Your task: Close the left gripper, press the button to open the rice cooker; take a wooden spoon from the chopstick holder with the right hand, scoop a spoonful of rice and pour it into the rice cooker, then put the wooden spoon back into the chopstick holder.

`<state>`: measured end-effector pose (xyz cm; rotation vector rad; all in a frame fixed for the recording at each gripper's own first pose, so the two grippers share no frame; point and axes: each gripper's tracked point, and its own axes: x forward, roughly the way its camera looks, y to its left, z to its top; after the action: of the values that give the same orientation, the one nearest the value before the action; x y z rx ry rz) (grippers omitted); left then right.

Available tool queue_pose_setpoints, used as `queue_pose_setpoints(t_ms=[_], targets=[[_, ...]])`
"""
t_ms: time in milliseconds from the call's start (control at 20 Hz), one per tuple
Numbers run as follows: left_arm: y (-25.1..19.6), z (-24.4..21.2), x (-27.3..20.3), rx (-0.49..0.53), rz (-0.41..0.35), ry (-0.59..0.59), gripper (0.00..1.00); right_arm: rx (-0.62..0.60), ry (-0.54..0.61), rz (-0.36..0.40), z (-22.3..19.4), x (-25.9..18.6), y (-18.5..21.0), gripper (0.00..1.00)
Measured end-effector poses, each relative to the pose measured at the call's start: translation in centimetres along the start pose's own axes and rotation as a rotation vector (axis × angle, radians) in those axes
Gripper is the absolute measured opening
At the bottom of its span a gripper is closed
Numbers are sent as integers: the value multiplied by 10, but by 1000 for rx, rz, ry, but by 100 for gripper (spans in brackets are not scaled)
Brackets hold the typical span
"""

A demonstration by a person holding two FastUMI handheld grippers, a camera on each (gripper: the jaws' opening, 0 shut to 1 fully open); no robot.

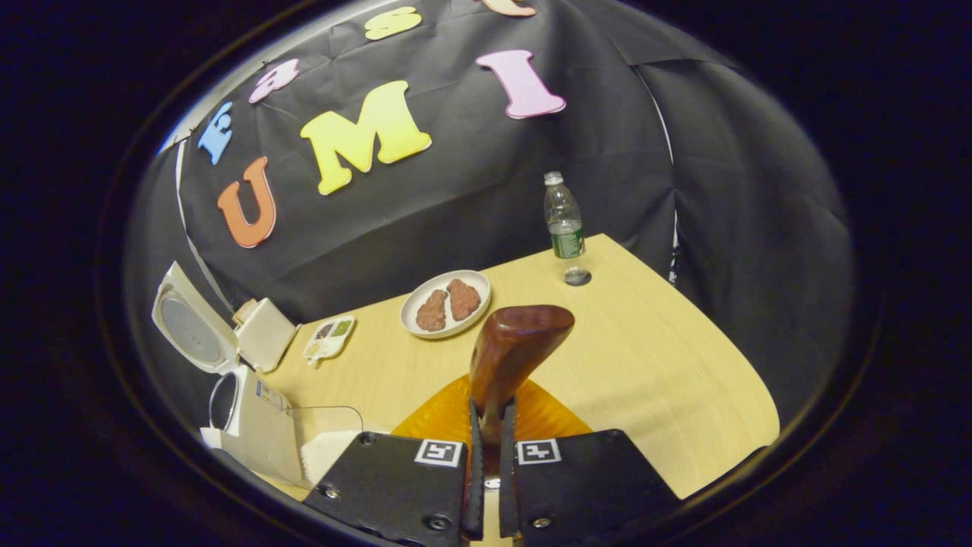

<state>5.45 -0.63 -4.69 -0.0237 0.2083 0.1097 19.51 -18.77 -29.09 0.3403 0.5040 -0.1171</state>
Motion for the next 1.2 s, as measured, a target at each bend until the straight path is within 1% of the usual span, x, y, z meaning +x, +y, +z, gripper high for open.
queue_pose_setpoints(t_ms=[250, 300, 450, 500, 550, 700, 750, 850, 900, 950, 1100, 1200], targets=[[2, -2, 0, 3, 13, 14, 94, 0, 13, 4, -16, 12, 2, 15], [1, -2, 0, 7, 11, 15, 94, 7, 14, 12, -17, 13, 3, 18], [-2, 2, 2, 16, 0, 10, 94, 13, 10, 26, -17, 13, 6, 20], [-5, 4, 3, 18, -6, 8, 94, 3, 1, 26, -14, 9, 8, 24], [-6, 6, 3, 18, -13, 4, 94, -11, -7, 20, -11, 10, 7, 29], [-9, 14, 9, 15, -29, -18, 94, -37, -24, -7, -1, 2, -1, 74], [-8, 18, 10, 16, -33, -28, 94, -35, -34, -14, 5, -2, -4, 78], [-6, 28, 17, 24, -44, -48, 94, -24, -51, -32, 17, -13, -10, 81], [-5, 33, 22, 32, -49, -59, 94, -17, -59, -39, 23, -19, -12, 89], [-2, 40, 28, 40, -49, -72, 94, -11, -75, -50, 31, -26, -15, 92], [7, 68, 45, 51, -44, -129, 94, -19, -134, -73, 55, -57, -23, 92], [13, 86, 55, 46, -43, -155, 94, -43, -163, -78, 71, -80, -19, 92]])
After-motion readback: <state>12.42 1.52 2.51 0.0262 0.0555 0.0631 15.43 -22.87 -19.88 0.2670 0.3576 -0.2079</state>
